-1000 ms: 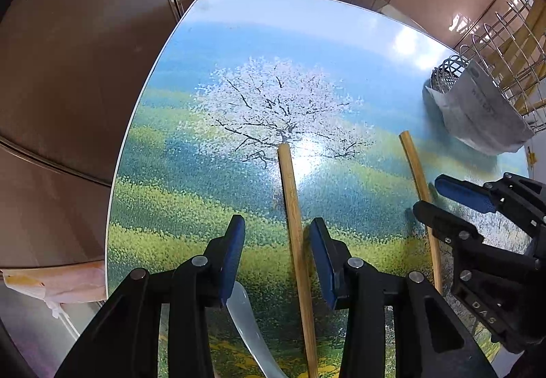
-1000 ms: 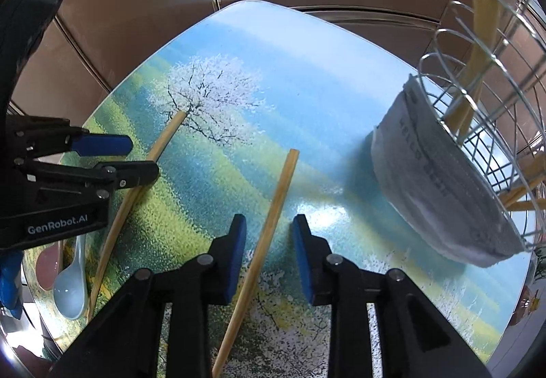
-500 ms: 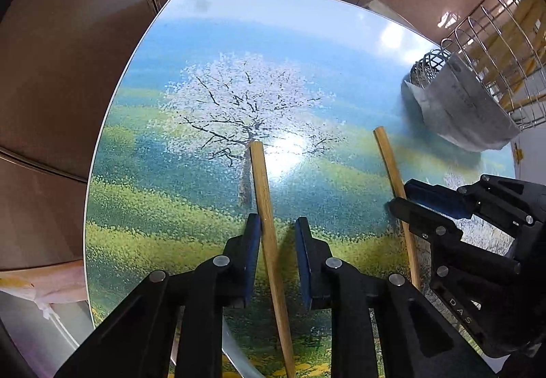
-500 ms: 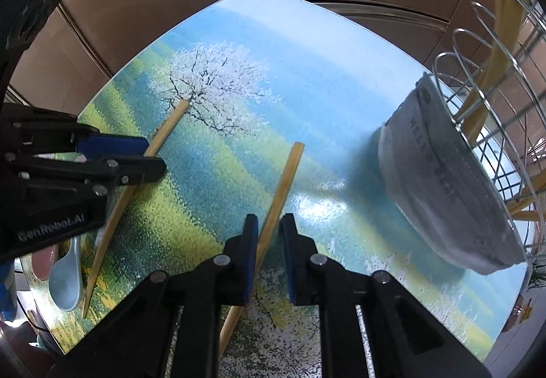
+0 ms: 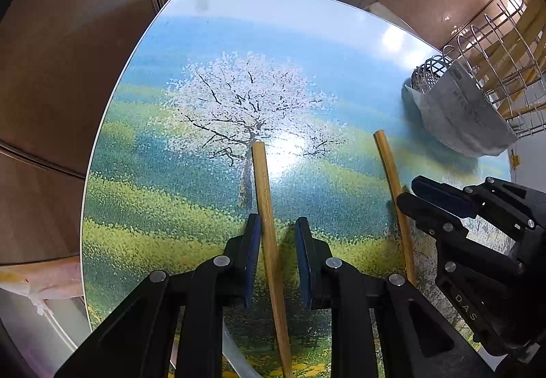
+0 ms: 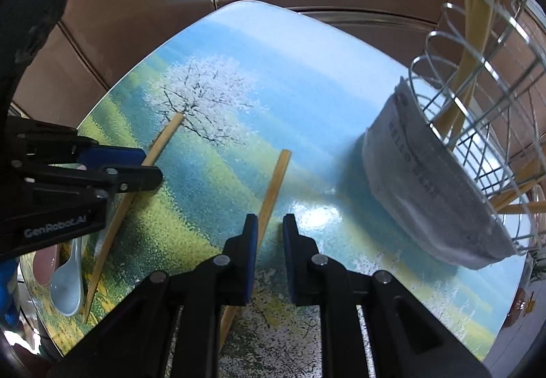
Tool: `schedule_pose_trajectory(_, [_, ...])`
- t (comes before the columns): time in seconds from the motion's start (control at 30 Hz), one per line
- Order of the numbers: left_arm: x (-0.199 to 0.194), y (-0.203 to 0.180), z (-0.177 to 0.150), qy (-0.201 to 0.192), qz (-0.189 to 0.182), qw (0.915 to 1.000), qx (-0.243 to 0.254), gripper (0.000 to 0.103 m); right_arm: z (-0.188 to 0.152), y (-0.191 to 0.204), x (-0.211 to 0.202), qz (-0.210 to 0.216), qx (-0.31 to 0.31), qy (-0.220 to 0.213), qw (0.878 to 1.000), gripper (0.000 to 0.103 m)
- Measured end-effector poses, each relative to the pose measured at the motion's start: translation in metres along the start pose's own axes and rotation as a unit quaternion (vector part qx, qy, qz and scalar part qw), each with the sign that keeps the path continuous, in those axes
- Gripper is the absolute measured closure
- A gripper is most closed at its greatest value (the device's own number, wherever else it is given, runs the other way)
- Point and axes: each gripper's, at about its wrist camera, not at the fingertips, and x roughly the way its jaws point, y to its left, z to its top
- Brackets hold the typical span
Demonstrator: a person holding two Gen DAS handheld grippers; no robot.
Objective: Organize utensils
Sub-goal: 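Close the left tool on one chopstick while the right tool grasps the other, then lift both held chopsticks upright and carry them over the wire basket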
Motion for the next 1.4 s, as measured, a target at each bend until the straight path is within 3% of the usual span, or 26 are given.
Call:
schedule_pose_trajectory(0.4, [-0.001,0.003,0.002,0.006,-0.010,0.9999,-0.002,0.084,0.011,0.007,0.012,0.005,-0.021,0.031,0.999,0.088])
schedule_pose_trajectory(0.47, [0.001,0.003,0.001,0.008,-0.016,0.9998,-0.003,0.093,0.012,0.007,0.013,0.005,-0.029,0.039,0.999,0.090])
schedule_pose_trajectory(0.57, [0.003,-0.002,-0.005,0.011,-0.028,0.9996,-0.001,0.097,0.009,0.009,0.013,0.003,-0.040,0.045,0.998,0.093])
schedule_pose_trajectory(0.73, [0.003,-0.016,-0.014,0.000,-0.008,0.9999,0.015,0.097,-0.009,0.008,0.006,0.007,-0.046,0.054,0.997,0.096])
schedule_pose_trajectory(1.17, [0.006,-0.060,-0.049,0.016,0.020,0.9967,0.078,0.097,-0.060,0.000,-0.017,0.000,-0.023,0.074,0.997,0.096])
schedule_pose_trajectory(1.4, [0.004,-0.075,-0.076,0.003,0.015,0.9955,0.093,0.097,-0.091,0.003,-0.033,-0.008,0.003,0.051,0.999,0.097])
